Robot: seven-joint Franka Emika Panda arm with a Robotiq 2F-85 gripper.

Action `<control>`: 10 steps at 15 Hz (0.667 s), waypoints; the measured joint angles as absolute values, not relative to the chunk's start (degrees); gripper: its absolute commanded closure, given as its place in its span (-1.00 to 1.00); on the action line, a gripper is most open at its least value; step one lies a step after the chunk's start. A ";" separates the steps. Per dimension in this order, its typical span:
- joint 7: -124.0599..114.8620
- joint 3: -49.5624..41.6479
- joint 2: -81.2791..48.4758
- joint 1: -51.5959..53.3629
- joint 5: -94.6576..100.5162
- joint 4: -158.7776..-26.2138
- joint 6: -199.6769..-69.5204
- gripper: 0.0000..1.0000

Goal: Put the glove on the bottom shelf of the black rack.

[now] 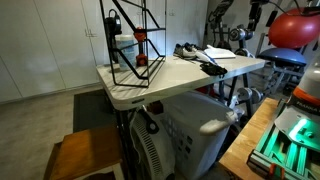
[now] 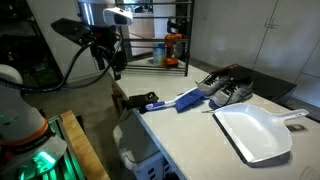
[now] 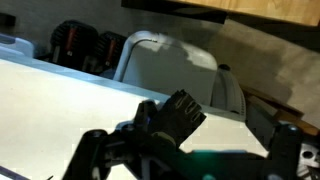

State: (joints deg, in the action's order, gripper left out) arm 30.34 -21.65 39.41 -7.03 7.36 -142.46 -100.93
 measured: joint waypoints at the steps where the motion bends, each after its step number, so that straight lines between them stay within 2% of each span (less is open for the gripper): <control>1: 29.19 -22.20 37.96 -6.96 5.19 -142.12 -102.35 -1.00; 10: 20.67 -23.15 21.01 -8.34 -3.32 -141.68 -118.60 -1.00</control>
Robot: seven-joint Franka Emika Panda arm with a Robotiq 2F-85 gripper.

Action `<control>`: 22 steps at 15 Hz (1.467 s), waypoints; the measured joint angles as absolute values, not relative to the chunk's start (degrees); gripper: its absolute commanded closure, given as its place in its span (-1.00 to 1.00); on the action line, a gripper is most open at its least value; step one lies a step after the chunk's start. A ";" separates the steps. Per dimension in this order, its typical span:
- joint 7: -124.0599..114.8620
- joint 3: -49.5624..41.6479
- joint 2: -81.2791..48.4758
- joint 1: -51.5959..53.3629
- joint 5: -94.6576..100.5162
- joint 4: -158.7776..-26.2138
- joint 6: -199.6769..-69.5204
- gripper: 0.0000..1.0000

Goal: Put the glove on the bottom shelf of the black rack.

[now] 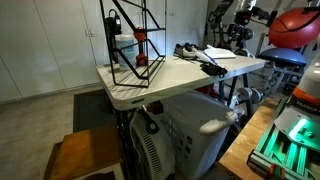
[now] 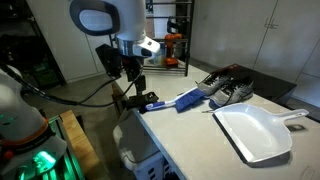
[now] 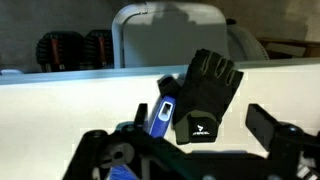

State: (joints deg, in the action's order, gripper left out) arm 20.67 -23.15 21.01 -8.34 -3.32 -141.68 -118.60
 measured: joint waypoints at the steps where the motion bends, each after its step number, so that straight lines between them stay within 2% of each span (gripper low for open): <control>1: 19.83 -23.09 19.04 -8.59 -3.97 -141.62 -120.69 -1.00; 8: 11.72 -20.45 7.92 -10.33 -5.22 -138.32 -129.14 -1.00; 22: 11.43 -12.99 -2.60 -10.43 -13.00 -127.55 -125.11 -1.00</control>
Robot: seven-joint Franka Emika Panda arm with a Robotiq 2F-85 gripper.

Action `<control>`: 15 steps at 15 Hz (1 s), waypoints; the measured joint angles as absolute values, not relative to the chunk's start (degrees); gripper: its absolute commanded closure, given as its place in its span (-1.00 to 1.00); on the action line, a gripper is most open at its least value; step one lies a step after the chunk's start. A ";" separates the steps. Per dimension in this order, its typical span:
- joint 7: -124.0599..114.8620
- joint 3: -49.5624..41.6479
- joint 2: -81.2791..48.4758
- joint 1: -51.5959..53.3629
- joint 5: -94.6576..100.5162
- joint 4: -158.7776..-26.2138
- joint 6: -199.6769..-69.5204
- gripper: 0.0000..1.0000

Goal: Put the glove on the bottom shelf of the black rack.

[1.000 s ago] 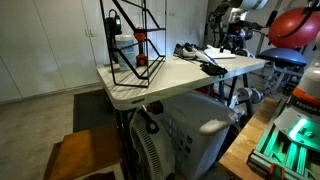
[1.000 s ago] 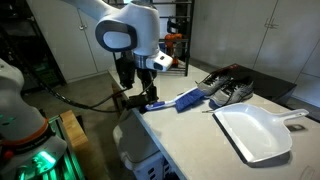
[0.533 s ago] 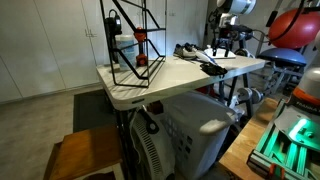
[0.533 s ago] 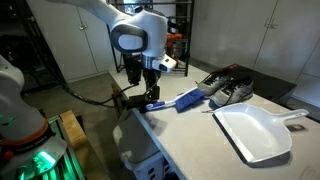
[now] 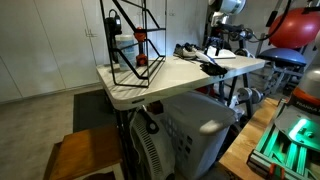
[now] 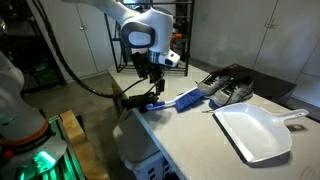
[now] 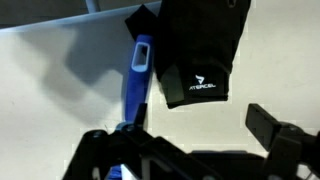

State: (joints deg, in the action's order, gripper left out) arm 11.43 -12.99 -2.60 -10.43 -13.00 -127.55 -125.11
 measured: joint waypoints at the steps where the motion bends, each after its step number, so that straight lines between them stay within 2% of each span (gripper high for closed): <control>1: 12.00 -12.63 -3.15 -10.36 -13.00 -127.23 -125.11 -1.00; 15: 24.99 -11.97 -4.96 -10.61 -12.55 -126.69 -125.11 -1.00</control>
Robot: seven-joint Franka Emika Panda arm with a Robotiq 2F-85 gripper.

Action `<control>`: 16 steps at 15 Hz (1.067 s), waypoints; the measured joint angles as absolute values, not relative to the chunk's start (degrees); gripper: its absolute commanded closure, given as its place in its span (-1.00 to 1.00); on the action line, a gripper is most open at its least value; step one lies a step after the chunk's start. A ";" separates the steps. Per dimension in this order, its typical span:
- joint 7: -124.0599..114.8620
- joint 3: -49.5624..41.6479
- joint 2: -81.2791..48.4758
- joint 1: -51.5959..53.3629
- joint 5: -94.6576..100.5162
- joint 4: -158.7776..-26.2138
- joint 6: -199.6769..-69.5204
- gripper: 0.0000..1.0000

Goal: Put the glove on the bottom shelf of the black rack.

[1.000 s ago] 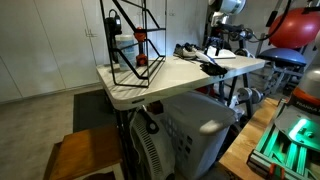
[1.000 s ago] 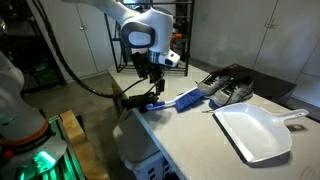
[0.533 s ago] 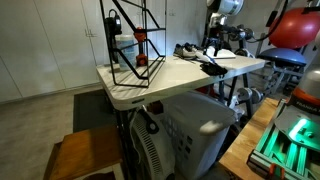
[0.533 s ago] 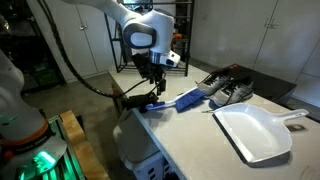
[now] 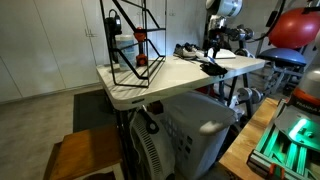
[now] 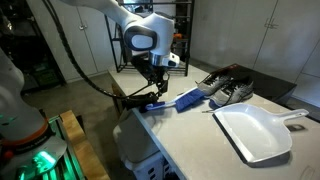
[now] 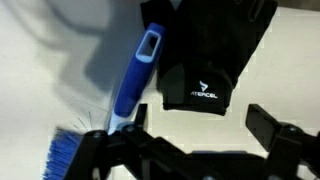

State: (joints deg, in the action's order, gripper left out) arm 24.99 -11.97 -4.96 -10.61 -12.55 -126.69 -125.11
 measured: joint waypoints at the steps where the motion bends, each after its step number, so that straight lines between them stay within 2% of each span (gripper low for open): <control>1: 25.99 -11.92 -5.22 -10.65 -12.55 -126.69 -125.11 -1.00; 4: 28.14 -11.77 -6.19 -10.74 -12.58 -126.66 -125.11 -1.00; 5: 28.52 -11.75 -6.50 -10.77 -12.59 -126.62 -125.11 -0.83; 6: 28.91 -11.70 -6.84 -10.85 -12.72 -126.54 -125.11 -0.49; 15: 30.60 -10.44 -10.28 -12.18 -13.10 -124.13 -125.12 0.91; 16: 30.60 -10.27 -10.44 -12.24 -13.10 -123.93 -125.12 0.98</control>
